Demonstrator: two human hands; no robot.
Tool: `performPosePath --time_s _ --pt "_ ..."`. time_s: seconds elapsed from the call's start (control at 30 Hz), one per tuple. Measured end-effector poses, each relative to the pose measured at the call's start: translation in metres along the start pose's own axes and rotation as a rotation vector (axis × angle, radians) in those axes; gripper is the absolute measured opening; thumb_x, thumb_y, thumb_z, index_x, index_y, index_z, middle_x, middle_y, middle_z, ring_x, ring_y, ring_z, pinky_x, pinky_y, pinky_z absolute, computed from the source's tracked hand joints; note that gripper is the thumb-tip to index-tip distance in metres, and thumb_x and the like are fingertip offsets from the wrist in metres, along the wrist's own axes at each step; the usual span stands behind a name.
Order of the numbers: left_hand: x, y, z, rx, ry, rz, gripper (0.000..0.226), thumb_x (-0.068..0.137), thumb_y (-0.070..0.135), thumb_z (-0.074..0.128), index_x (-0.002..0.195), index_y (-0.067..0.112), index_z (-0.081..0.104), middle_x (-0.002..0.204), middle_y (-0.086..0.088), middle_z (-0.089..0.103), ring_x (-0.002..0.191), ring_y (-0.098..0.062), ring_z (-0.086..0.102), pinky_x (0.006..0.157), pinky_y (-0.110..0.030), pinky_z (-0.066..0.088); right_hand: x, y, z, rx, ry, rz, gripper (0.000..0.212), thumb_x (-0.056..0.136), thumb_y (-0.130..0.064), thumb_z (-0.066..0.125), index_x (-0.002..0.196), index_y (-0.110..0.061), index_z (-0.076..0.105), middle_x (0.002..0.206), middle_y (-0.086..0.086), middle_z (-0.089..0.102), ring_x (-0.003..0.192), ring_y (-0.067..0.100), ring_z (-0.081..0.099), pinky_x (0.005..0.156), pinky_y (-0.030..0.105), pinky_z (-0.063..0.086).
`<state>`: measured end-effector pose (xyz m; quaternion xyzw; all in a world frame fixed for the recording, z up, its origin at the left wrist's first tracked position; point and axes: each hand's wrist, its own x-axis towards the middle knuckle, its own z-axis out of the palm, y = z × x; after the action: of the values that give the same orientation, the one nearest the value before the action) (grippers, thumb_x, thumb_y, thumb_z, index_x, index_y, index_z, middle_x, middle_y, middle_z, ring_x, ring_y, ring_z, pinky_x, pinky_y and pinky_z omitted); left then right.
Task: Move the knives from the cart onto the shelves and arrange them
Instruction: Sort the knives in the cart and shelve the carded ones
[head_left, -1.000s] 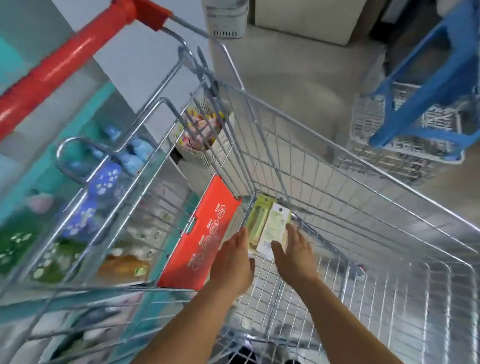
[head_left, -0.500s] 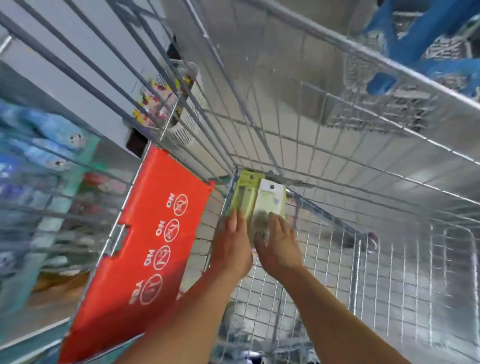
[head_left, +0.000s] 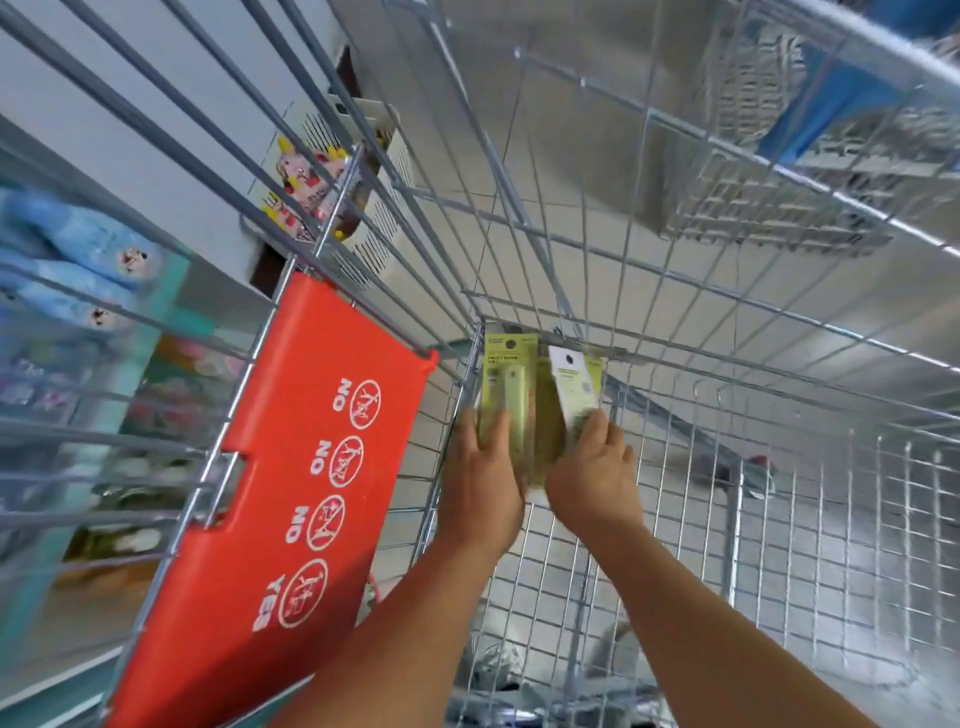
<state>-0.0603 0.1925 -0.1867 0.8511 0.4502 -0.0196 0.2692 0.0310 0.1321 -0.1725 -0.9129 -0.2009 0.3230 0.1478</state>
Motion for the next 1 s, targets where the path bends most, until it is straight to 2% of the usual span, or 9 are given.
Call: performPosePath --time_s 0.13,0.2,0.27,0.43,0.53,0.63,0.8,0.9,1.0 --pt "0.004 0.004 0.002 0.058 0.03 -0.037 0.053 0.078 0.012 0.063 0.128 0.02 0.049 0.139 -0.016 0.04 0.126 -0.034 0.04 0.104 -0.036 0.034 0.0 0.014 -0.016 0.119 0.066 0.026 0.031 0.095 -0.02 0.039 0.122 -0.006 0.044 0.114 0.018 0.058 0.105 0.037 0.054 0.084 0.038 0.041" --pt "0.006 0.007 0.005 0.082 0.03 -0.053 0.051 0.079 0.016 0.063 0.127 0.021 0.048 0.137 -0.016 0.043 0.124 -0.034 0.039 0.105 -0.036 0.031 -0.003 0.015 -0.021 0.239 0.084 0.033 0.021 0.094 -0.016 0.039 0.113 -0.008 0.046 0.093 0.016 0.062 0.088 0.038 0.059 0.068 0.033 0.038" --pt "0.009 0.01 0.008 0.064 0.035 -0.079 0.051 0.079 0.017 0.063 0.128 0.022 0.046 0.134 -0.015 0.044 0.125 -0.033 0.039 0.106 -0.037 0.031 -0.003 0.016 -0.019 0.301 0.1 0.019 0.016 0.095 -0.016 0.04 0.108 -0.009 0.046 0.085 0.013 0.064 0.081 0.036 0.059 0.064 0.031 0.036" --pt "0.009 0.016 0.006 -0.023 0.042 -0.159 0.048 0.085 0.026 0.06 0.129 0.016 0.045 0.134 -0.014 0.043 0.127 -0.033 0.038 0.106 -0.039 0.034 0.0 0.016 -0.018 0.425 0.148 0.097 0.021 0.095 -0.025 0.044 0.102 -0.007 0.052 0.081 0.009 0.063 0.081 0.035 0.059 0.069 0.038 0.047" --pt "0.009 0.017 0.007 -0.03 0.055 -0.197 0.046 0.087 0.024 0.061 0.129 0.015 0.043 0.133 -0.011 0.043 0.126 -0.03 0.038 0.102 -0.037 0.036 -0.003 0.014 -0.015 0.466 0.159 0.094 0.016 0.095 -0.026 0.047 0.098 -0.011 0.052 0.077 0.003 0.06 0.076 0.03 0.056 0.068 0.036 0.046" --pt "0.01 0.018 0.008 -0.001 0.041 -0.221 0.05 0.089 0.024 0.059 0.133 0.015 0.039 0.134 -0.013 0.043 0.125 -0.031 0.037 0.103 -0.036 0.033 -0.002 0.016 -0.003 0.423 0.128 0.107 0.014 0.093 -0.026 0.047 0.087 -0.014 0.049 0.086 0.005 0.058 0.081 0.028 0.052 0.068 0.033 0.04" --pt "0.01 0.017 0.007 -0.001 0.067 -0.211 0.052 0.085 0.024 0.064 0.131 0.011 0.042 0.128 -0.012 0.048 0.12 -0.031 0.044 0.103 -0.037 0.036 0.001 0.016 0.005 0.402 0.07 0.123 0.033 0.092 -0.029 0.048 0.118 -0.01 0.052 0.116 0.005 0.05 0.107 0.025 0.049 0.091 0.032 0.04" --pt "0.009 0.018 0.007 -0.077 0.065 -0.225 0.056 0.085 0.017 0.065 0.134 0.014 0.037 0.128 -0.009 0.044 0.116 -0.03 0.049 0.094 -0.041 0.046 0.003 0.015 0.009 0.438 0.067 0.155 0.034 0.086 -0.025 0.057 0.117 -0.011 0.051 0.117 0.003 0.052 0.098 0.023 0.053 0.085 0.029 0.042" --pt "0.009 0.017 0.007 -0.125 0.04 -0.23 0.064 0.086 0.013 0.061 0.141 0.015 0.029 0.129 -0.012 0.043 0.116 -0.031 0.049 0.092 -0.042 0.046 0.006 0.01 0.011 0.485 0.078 0.207 0.036 0.08 -0.03 0.061 0.11 -0.013 0.051 0.11 0.007 0.059 0.096 0.027 0.057 0.086 0.039 0.049"
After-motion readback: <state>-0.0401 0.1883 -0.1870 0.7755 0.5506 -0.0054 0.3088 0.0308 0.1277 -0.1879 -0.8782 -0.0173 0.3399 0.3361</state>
